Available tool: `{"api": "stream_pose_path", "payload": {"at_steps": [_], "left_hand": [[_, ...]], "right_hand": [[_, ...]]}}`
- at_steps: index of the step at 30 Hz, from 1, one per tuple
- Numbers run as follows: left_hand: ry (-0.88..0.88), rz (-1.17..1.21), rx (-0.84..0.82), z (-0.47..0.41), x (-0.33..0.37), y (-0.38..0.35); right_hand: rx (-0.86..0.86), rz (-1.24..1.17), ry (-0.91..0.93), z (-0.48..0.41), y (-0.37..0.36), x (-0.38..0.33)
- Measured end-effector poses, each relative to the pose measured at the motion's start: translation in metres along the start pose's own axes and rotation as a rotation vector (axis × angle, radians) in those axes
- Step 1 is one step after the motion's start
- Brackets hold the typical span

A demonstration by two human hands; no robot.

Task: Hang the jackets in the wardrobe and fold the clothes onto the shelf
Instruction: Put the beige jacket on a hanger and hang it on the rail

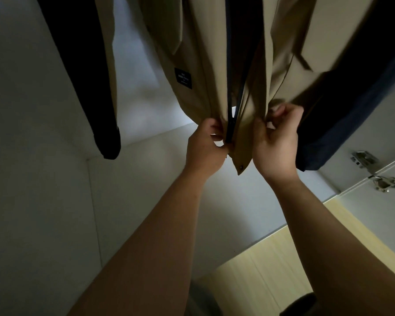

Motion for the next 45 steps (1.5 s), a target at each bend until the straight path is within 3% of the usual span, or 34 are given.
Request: {"api": "stream_pose_path", "payload": {"at_steps": [6, 10, 13, 17, 24, 29, 34, 36, 39, 42, 45], "left_hand": [[0.003, 0.024, -0.086, 0.000, -0.003, -0.006], [-0.036, -0.004, -0.107, 0.000, -0.002, -0.011], [-0.028, 0.013, -0.089, 0.001, -0.002, -0.011], [0.000, 0.052, -0.057, 0.000, -0.002, -0.009], [-0.012, -0.009, -0.029, 0.002, 0.001, -0.008], [-0.039, -0.135, 0.049, 0.003, 0.002, -0.002], [-0.029, -0.184, 0.100, 0.003, 0.002, 0.001], [-0.027, -0.190, 0.112, 0.002, 0.003, 0.001], [-0.006, -0.195, 0.127, 0.000, 0.004, 0.002], [0.016, -0.255, 0.148, 0.003, 0.004, 0.004], [-0.124, -0.331, 0.218, 0.006, 0.010, 0.007]], "right_hand": [[0.068, 0.215, 0.182, 0.000, 0.009, -0.007], [0.163, 0.415, 0.117, 0.002, 0.011, -0.017], [0.096, 0.605, 0.080, -0.004, 0.014, -0.018], [-0.118, 0.459, -0.084, -0.007, 0.010, -0.023], [-0.108, 0.407, -0.051, -0.008, 0.004, -0.019], [-0.147, 0.492, 0.128, -0.010, 0.008, -0.022], [-0.214, 0.771, 0.300, -0.009, 0.006, -0.027], [-0.168, 0.830, 0.348, -0.011, 0.008, -0.034], [-0.039, 0.771, 0.371, -0.013, 0.012, -0.045], [-0.060, 0.749, 0.352, -0.006, 0.007, -0.050], [-0.092, 0.696, 0.342, 0.001, -0.002, -0.053]]}}
Point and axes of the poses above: each hand's wrist, its own z-axis away from the middle knuckle, its own y-axis out of the back of the hand, x = y × z, the point moved 1 cm from there along -z, towards the middle knuckle, and after that the axes turned 12 degrees about -y, right-handed, at the moved point
